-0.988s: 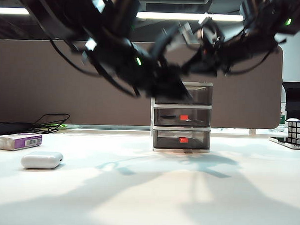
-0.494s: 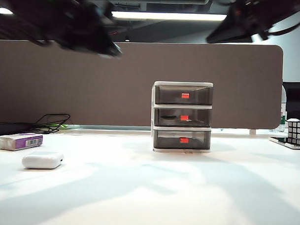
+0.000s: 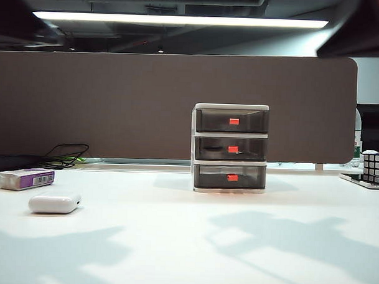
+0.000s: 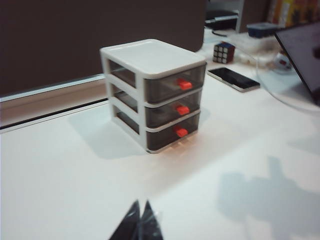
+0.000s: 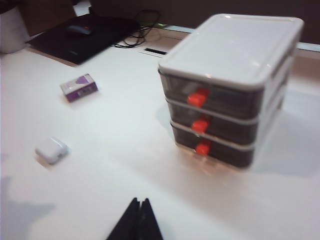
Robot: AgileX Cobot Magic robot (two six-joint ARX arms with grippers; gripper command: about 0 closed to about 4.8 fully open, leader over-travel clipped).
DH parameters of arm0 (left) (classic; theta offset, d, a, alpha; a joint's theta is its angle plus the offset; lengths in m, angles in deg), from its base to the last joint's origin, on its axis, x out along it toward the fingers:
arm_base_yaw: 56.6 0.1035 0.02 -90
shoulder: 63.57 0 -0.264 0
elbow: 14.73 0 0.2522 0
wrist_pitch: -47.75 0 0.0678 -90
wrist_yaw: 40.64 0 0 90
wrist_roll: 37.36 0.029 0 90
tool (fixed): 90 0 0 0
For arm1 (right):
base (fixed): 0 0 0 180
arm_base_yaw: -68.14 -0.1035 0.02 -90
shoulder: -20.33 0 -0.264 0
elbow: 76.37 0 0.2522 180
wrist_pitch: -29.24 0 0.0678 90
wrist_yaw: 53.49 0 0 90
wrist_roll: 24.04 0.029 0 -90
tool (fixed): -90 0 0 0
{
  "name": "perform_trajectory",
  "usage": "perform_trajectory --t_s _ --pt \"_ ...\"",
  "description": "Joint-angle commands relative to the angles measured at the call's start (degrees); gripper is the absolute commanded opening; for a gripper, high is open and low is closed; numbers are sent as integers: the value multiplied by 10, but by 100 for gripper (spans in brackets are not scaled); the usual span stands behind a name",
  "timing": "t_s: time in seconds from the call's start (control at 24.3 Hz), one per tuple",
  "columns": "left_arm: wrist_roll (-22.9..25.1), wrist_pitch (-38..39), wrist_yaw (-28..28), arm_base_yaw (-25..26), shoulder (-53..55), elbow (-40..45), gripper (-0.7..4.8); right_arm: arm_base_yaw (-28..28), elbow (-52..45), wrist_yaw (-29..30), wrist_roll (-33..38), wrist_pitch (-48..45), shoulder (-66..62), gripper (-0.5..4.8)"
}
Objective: Open the second layer of the drawer on the table, pick up the transparent tape on the table and put it in, and finally close the drawer.
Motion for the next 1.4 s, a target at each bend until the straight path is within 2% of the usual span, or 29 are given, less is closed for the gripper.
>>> perform_trajectory --t_s 0.04,0.16,0.37,0.58,0.82,1.03,1.24,1.28,1.4 --pt "-35 10 -48 1 -83 35 -6 0 -51 -45 20 -9 61 -5" --pt "-51 33 -66 1 -174 71 -6 0 -124 -83 56 -7 155 -5" --pt "-48 76 -82 1 -251 100 -6 -3 -196 -117 77 -1 251 -5" --pt "-32 105 -112 1 -272 121 -6 -19 -256 -183 82 48 331 -5" --pt "-32 133 -150 2 -272 130 -6 -27 -312 -206 85 51 380 -5" --pt "-16 134 -161 6 -272 130 -6 -27 -316 -242 76 85 418 -5" --pt "-10 143 -153 45 -272 130 -6 -15 -316 -256 74 88 457 -5" --pt "-11 143 -131 72 -272 130 -6 -6 -316 -256 71 95 467 -5" --pt "-10 141 -101 112 -272 130 -6 8 -316 -255 64 106 477 -5"
